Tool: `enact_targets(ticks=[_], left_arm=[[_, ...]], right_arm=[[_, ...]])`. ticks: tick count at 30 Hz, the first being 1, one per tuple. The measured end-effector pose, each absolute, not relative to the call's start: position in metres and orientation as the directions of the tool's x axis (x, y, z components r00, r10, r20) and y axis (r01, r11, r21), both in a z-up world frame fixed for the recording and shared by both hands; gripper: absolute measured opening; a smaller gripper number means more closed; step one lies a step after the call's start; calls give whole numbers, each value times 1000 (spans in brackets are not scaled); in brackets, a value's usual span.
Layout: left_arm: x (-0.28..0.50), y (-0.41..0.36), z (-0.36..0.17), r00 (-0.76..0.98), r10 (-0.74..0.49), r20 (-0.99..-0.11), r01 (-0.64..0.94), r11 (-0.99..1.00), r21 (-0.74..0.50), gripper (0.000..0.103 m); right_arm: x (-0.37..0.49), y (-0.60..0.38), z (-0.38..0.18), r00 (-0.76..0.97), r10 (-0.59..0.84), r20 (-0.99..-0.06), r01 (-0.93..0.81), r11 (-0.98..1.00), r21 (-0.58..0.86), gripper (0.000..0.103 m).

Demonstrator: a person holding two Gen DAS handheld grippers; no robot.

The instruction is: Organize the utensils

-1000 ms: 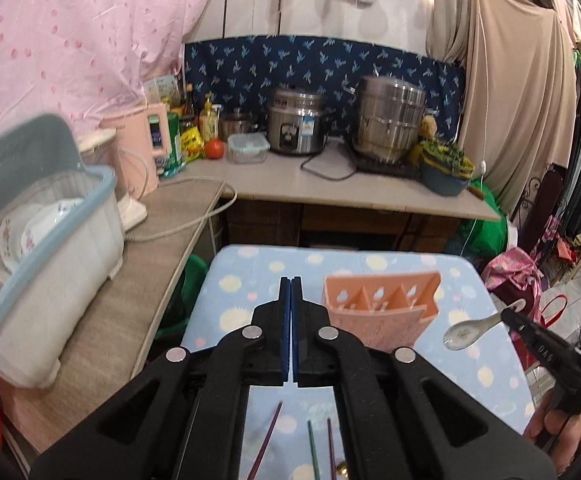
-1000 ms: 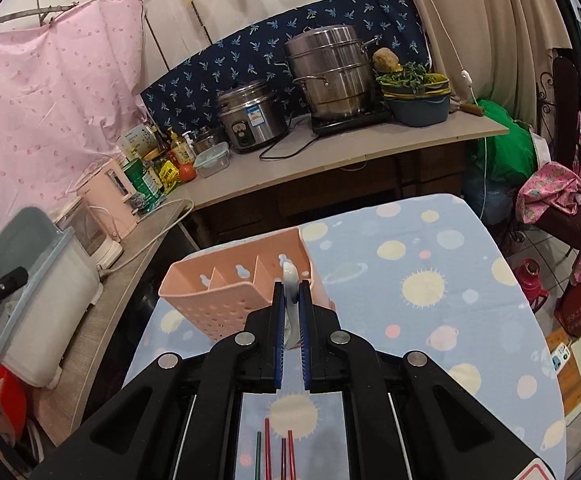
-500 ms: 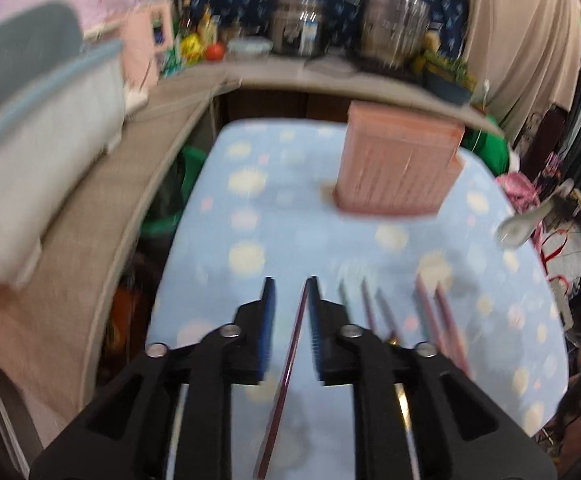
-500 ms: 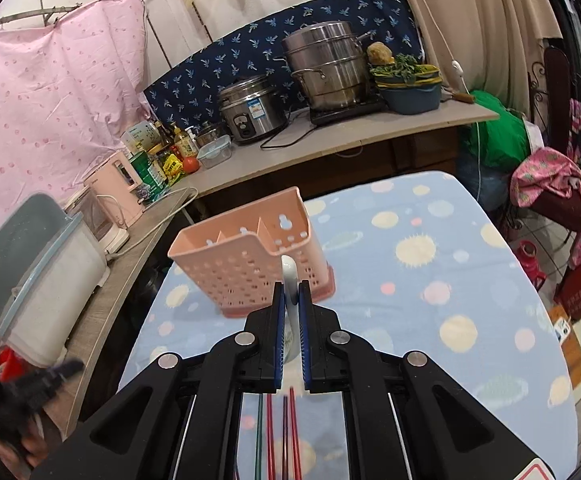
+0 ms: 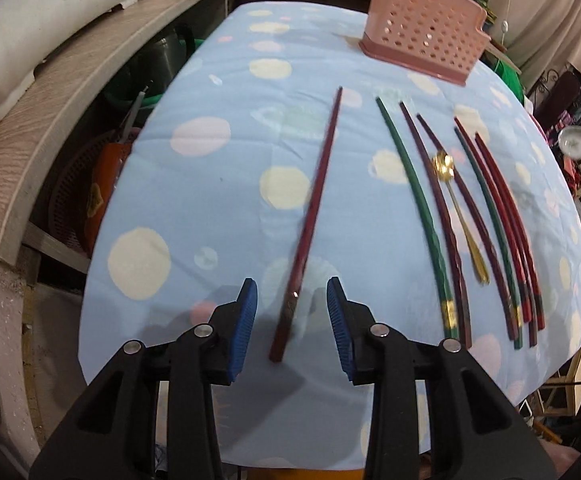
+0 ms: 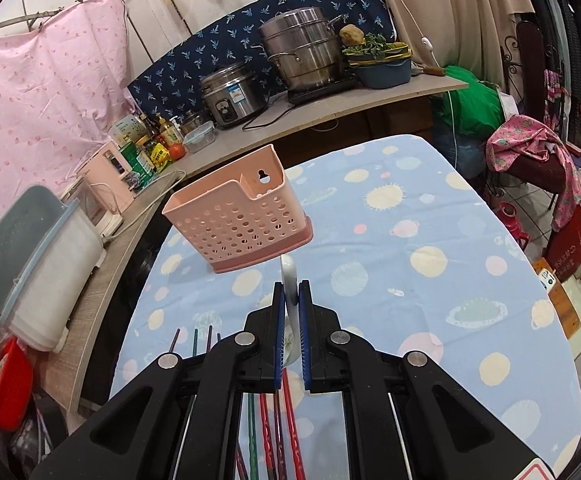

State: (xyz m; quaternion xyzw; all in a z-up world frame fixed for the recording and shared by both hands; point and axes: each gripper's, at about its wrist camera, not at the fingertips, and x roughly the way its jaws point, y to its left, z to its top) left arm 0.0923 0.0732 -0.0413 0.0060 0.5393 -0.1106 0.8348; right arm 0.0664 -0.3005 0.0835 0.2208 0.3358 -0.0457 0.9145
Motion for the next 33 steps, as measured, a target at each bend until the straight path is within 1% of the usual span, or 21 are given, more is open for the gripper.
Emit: enact_targets(ticks=[2, 4, 6, 7, 8, 13, 16, 21, 25, 28, 31, 33], left_arm=[[89, 71, -46, 386, -173, -906, 194, 976, -104, 34], [86, 71, -45, 395, -172, -902, 199, 975, -99, 31], [85, 71, -46, 392, -181, -902, 203, 973, -106, 14], [85, 70, -46, 389, -186, -902, 207, 972, -111, 10], [84, 70, -46, 386, -192, -902, 210, 971, -117, 8], [81, 69, -34, 405, -193, -894, 206, 972, -117, 7], [87, 70, -13, 437, -213, -874, 201, 970, -136, 7], [111, 63, 49, 556, -231, -799, 227, 966, -121, 7], [142, 58, 98, 634, -243, -734, 231, 966, -119, 6], [170, 51, 135, 672, -272, -689, 239, 960, -146, 6], [195, 38, 169, 721, -271, -638, 247, 960, -129, 6], [210, 28, 190, 749, -273, -604, 251, 960, -122, 6]], right_arm=[[64, -300, 85, 770, 61, -635, 235, 898, 372, 7], [61, -299, 87, 771, 60, -634, 236, 898, 371, 7], [60, -299, 90, 771, 57, -634, 235, 900, 367, 7], [59, -299, 92, 772, 55, -633, 234, 902, 363, 7], [59, -299, 93, 773, 53, -632, 232, 904, 359, 7], [56, -305, 103, 779, 44, -626, 230, 908, 350, 7], [57, -310, 111, 788, 33, -614, 228, 911, 343, 7], [71, -316, 128, 812, 34, -582, 202, 920, 337, 7], [98, -318, 143, 830, 41, -556, 173, 929, 326, 7], [124, -322, 154, 834, 57, -549, 149, 934, 324, 7], [153, -323, 161, 830, 52, -555, 139, 945, 295, 7], [171, -327, 161, 826, 70, -559, 129, 942, 309, 7]])
